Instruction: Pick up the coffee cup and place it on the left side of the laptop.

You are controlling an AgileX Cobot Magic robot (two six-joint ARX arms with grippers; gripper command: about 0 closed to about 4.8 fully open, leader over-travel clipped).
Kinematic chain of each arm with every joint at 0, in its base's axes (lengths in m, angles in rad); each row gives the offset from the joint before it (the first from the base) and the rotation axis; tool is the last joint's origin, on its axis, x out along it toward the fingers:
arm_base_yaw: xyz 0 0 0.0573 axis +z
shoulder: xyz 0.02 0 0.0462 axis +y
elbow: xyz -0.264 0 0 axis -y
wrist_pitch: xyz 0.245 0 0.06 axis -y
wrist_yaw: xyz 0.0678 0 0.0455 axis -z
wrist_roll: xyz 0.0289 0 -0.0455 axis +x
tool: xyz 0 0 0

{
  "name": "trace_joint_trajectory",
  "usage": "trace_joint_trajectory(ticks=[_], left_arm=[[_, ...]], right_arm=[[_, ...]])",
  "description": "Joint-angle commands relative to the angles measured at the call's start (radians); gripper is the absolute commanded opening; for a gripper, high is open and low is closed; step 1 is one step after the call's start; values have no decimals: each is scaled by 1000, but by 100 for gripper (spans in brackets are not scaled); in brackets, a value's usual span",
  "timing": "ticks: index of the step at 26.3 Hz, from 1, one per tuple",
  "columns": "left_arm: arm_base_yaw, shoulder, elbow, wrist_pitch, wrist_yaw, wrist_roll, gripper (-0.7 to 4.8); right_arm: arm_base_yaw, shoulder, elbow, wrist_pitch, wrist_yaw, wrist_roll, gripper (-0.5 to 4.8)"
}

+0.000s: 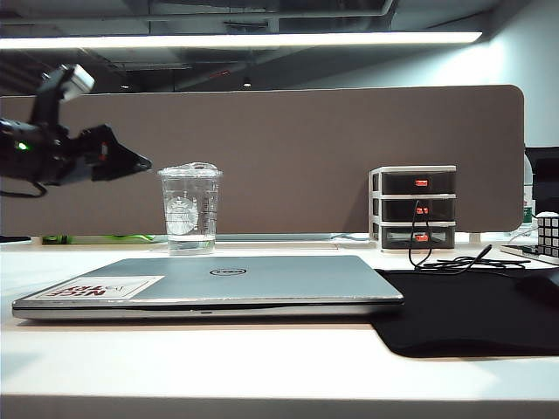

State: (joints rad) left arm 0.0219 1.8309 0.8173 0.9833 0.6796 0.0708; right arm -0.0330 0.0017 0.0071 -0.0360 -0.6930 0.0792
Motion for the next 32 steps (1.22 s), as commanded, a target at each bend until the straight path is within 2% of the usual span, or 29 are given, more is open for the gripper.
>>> trace_joint_trajectory(ticks=[1,8,18,31,32], left_arm=[[-14,75,76,-4,40,-1,479],[-69,236,240,-49,19,0,479],[-89,389,442,-103,13,0,479],[-119,470,576,-113,13,-3,479],[-119,470,576,-109,13,-2,464]], right_arm=[[0,-1,-6,10,-5,-1,0],[0,-1,-6,10,-5,-1,0],[0,-1,-6,10,-5,-5,-1],[0,-1,-6,10,-5,-12,-1],[0,-1,-6,10,-5,-12,-1]])
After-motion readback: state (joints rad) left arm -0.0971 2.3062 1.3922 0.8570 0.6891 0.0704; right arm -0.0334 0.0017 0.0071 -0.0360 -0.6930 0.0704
